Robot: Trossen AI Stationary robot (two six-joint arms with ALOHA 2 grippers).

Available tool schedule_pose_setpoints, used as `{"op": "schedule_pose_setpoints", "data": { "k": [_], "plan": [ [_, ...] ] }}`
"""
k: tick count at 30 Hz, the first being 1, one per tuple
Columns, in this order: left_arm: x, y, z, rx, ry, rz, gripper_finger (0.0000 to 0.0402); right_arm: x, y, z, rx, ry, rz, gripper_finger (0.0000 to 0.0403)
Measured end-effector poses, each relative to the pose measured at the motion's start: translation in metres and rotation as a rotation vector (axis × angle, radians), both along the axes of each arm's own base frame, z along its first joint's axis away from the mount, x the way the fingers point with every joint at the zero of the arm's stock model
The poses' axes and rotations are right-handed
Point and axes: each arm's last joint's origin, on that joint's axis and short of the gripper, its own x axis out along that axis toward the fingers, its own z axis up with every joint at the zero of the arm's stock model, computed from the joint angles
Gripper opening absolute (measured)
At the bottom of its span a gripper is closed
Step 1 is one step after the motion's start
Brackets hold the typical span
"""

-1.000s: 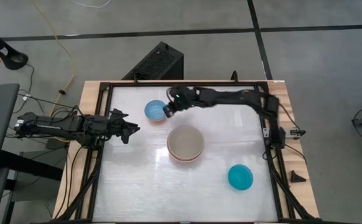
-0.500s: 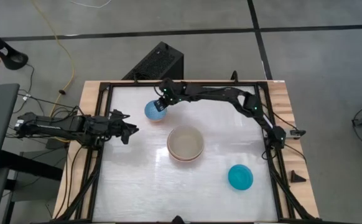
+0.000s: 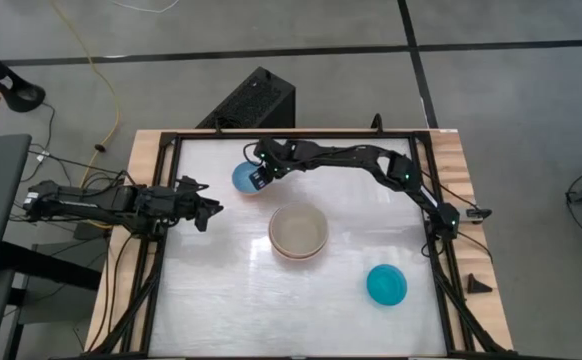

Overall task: Nest bowls inside each other
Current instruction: Stack the blue patterned bowl on top of the grey bowl

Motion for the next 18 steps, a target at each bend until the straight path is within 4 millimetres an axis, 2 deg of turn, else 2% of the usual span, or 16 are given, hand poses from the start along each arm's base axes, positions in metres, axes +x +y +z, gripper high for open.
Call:
{"op": "schedule_pose_setpoints", "data": {
  "k": [3, 8, 14, 18],
  "plan": [
    [0.000, 0.000, 0.000, 0.000, 0.000, 0.000, 0.0123, 0.002, 0.001, -0.006, 0.011, 0.001, -0.011, 0.0125],
    [0.000, 0.000, 0.000, 0.001, 0.000, 0.001, 0.0123, 0.003, -0.003, -0.010, 0.051, -0.013, -0.009, 0.0035],
    [0.000, 0.000, 0.000, -0.002, 0.001, -0.006, 0.0123, -0.006, -0.021, 0.000, 0.079, -0.027, -0.037, 0.0035],
    [0.000, -0.001, 0.000, -0.003, 0.006, -0.015, 0.0123, -0.016, -0.032, 0.037, 0.083, -0.082, -0.024, 0.0035]
  ]
}}
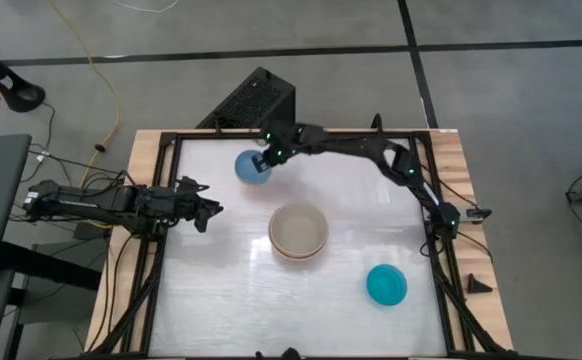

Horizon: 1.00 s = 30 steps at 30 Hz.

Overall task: Nest bowls inside each other
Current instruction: Stack the blue patterned bowl on top of the grey bowl

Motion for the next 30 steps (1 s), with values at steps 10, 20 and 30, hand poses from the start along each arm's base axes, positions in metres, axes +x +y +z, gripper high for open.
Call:
{"op": "schedule_pose_setpoints", "data": {
  "k": [10, 20, 30],
  "plan": [
    [0.000, -0.001, -0.001, 0.081, 0.035, -0.017, 0.0123, -0.069, 0.078, 0.122, -0.036, 0.057, 0.240, 0.0035],
    [0.005, 0.003, -0.005, 0.217, 0.103, 0.101, 0.0123, -0.097, 0.180, 0.120, -0.010, 0.218, 0.249, 0.0035],
    [0.020, 0.001, -0.011, 0.210, 0.129, 0.080, 0.0123, -0.093, 0.186, 0.059, 0.027, 0.278, 0.101, 0.0035]
  ]
}}
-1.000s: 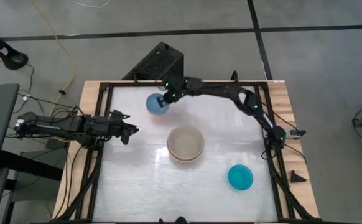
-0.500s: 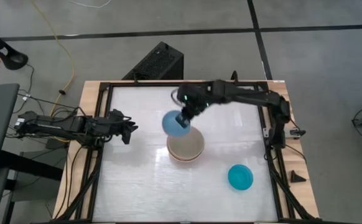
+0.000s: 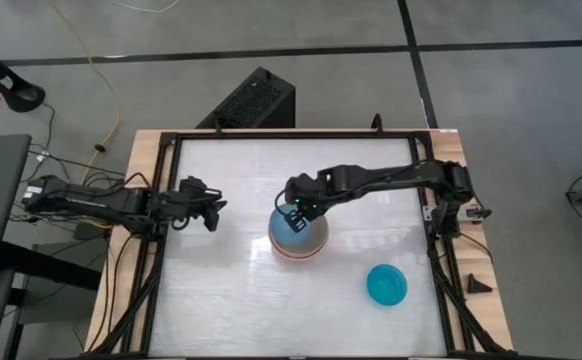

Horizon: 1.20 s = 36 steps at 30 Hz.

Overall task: Nest bowls inside each other
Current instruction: Stack the blue patterned bowl on top of the grey bowl

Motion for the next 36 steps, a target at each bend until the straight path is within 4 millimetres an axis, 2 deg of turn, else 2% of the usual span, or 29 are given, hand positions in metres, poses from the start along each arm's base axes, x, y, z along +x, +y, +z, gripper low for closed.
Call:
{"op": "schedule_pose_setpoints", "data": {
  "k": [7, 15, 18, 23, 28, 31, 36],
  "plan": [
    [0.011, -0.003, -0.004, -0.047, 0.009, -0.071, 0.0123, -0.006, -0.006, -0.025, 0.026, 0.066, -0.047, 0.0035],
    [0.017, -0.004, -0.006, -0.052, 0.013, -0.080, 0.0123, -0.006, -0.005, -0.040, 0.048, 0.076, -0.080, 0.0036],
    [0.017, -0.004, -0.006, -0.052, 0.013, -0.080, 0.0123, -0.005, -0.004, -0.041, 0.047, 0.075, -0.088, 0.0065],
    [0.017, -0.004, -0.006, -0.042, 0.015, -0.085, 0.0123, -0.004, -0.003, -0.040, 0.050, 0.061, -0.096, 0.0135],
    [0.017, -0.004, -0.006, -0.040, 0.016, -0.086, 0.0123, -0.005, -0.003, -0.038, 0.050, 0.064, -0.094, 0.0184],
    [0.017, -0.004, -0.006, -0.040, 0.016, -0.085, 0.0123, -0.006, -0.003, -0.026, 0.046, 0.042, -0.082, 0.0200],
    [0.017, -0.004, -0.006, -0.040, 0.016, -0.085, 0.0123, -0.014, -0.003, 0.003, 0.042, -0.015, -0.066, 0.0204]
  ]
}}
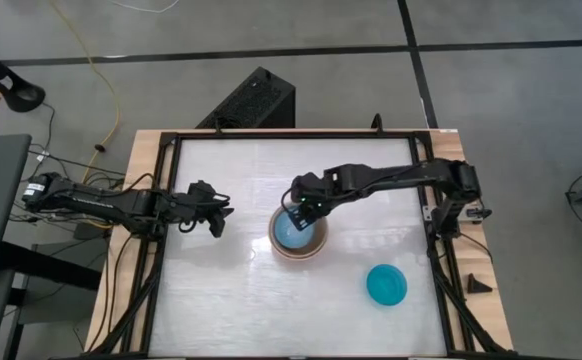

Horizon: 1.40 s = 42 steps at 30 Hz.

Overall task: Nest bowls inside each other
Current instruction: Stack the blue patterned bowl on top of the grey bowl

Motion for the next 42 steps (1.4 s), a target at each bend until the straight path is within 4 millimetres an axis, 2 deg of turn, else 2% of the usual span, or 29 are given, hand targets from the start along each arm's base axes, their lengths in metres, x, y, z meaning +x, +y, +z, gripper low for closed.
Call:
{"op": "schedule_pose_setpoints", "data": {
  "k": [4, 7, 12, 17, 20, 22, 28, 32, 38, 42],
  "plan": [
    [0.000, 0.000, 0.000, -0.003, 0.000, -0.001, 0.0123, -0.014, 0.010, 0.013, 0.064, 0.012, 0.081, 0.0188],
    [0.000, 0.000, 0.000, -0.006, 0.000, -0.007, 0.0123, -0.019, 0.022, 0.016, 0.074, 0.028, 0.170, 0.0168],
    [0.000, 0.000, 0.000, -0.010, -0.002, -0.004, 0.0123, -0.013, 0.035, 0.015, 0.030, -0.012, 0.331, 0.0120],
    [0.000, -0.001, 0.000, -0.024, -0.002, -0.018, 0.0123, -0.007, 0.037, 0.010, 0.008, -0.029, 0.368, 0.0065],
    [0.000, -0.001, 0.000, -0.034, 0.001, -0.031, 0.0123, -0.010, 0.039, -0.002, -0.004, -0.049, 0.393, 0.0035],
    [0.000, -0.001, 0.000, -0.037, 0.000, -0.035, 0.0123, -0.016, 0.039, -0.018, 0.001, -0.055, 0.388, 0.0020],
    [0.000, -0.001, 0.000, -0.039, -0.001, -0.035, 0.0123, -0.038, 0.034, -0.046, 0.001, -0.332, 0.333, 0.0021],
    [0.000, -0.001, 0.000, -0.044, -0.002, -0.036, 0.0123, -0.049, 0.034, -0.062, -0.010, -0.427, 0.331, 0.0032],
    [0.000, -0.001, 0.000, -0.046, -0.003, -0.033, 0.0123, -0.059, 0.039, -0.087, 0.005, -0.390, 0.344, 0.0021],
    [0.000, -0.001, 0.000, -0.042, -0.003, -0.027, 0.0123, -0.059, 0.037, -0.090, -0.008, -0.420, 0.351, 0.0026]
  ]
}}
